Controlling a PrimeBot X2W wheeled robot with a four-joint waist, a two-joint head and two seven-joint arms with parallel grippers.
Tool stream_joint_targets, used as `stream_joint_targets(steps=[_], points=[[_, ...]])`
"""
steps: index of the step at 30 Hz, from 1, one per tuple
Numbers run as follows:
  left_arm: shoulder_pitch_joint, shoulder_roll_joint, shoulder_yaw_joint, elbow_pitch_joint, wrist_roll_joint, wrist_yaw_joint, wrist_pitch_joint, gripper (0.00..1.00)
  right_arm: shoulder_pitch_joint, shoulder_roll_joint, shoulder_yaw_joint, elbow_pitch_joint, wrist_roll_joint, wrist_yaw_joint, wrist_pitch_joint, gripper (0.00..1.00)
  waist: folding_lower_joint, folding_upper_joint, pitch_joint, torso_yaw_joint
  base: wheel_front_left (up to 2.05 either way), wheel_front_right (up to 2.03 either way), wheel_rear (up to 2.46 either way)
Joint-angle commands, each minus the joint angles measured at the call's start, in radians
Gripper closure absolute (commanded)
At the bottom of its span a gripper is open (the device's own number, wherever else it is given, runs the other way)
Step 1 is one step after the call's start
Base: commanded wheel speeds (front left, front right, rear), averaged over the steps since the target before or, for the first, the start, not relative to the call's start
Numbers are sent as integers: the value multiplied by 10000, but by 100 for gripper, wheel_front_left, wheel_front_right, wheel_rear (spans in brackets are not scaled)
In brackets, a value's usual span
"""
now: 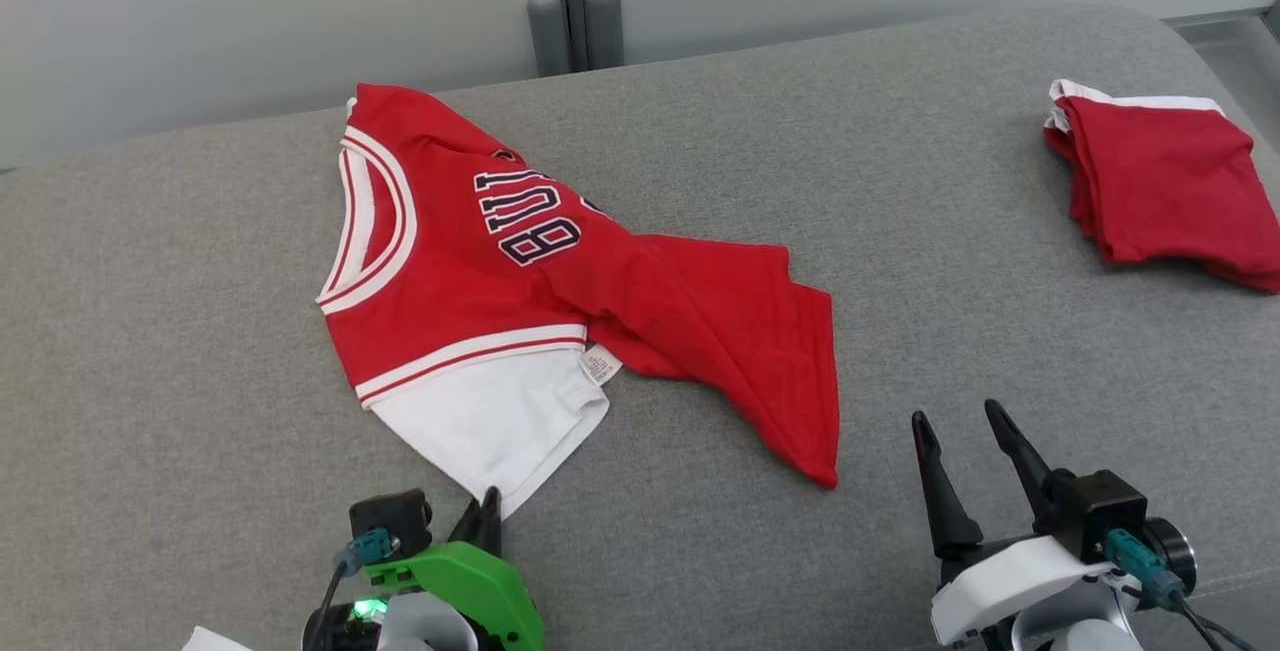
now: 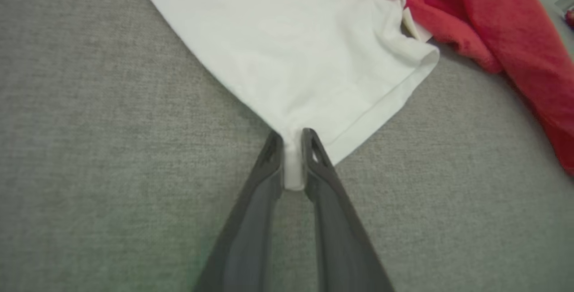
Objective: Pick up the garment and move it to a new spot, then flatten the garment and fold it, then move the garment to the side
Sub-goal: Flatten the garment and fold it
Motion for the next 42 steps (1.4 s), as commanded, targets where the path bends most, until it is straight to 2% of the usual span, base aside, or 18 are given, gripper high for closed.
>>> stream_joint_targets(steps=[1,10,16,23,24,25,28,29,30,37,42], points=[[-43,4,-6,24,-88,-45,-148,100,162,-5,32,107,-25,-16,-30,0,0,0,14,89,0,0,0],[559,483,704,-1461,-398,197,-1012,100,0,-6,260,1090,461,-16,16,0,0,0,49,697,0,0,0],[1016,694,671,-2620,-337,461,-845,100,-504,-9,693,2060,772,-16,231,0,0,0,88,1157,0,0,0],[1281,758,590,-3371,-265,699,-678,100,-967,-17,1035,3137,963,-16,667,0,0,0,115,1406,0,0,0],[1314,778,595,-3452,-266,721,-677,100,-1035,-19,1068,3257,987,-16,677,16,0,0,120,1424,0,0,0],[1327,789,601,-3502,-270,742,-672,100,-1091,-19,1096,3343,1013,-16,665,51,0,0,122,1432,0,0,0],[1348,822,618,-3682,-281,804,-672,100,-1225,-11,1238,3620,1109,-16,754,78,0,0,114,1421,0,0,0],[1360,836,623,-3724,-278,809,-678,100,-1276,-11,1260,3682,1127,-16,751,84,0,0,113,1412,0,0,0],[1365,852,624,-3764,-274,826,-680,100,-1341,-14,1273,3770,1154,-16,745,100,0,0,110,1401,0,0,0],[1168,973,641,-4112,-190,840,-776,100,-1797,-12,1304,3628,1530,-16,325,100,0,0,-8,1309,0,0,0],[820,1196,775,-4764,-73,839,-922,100,-2036,-11,956,2632,1578,-16,57,100,0,0,-292,1214,0,0,0]])
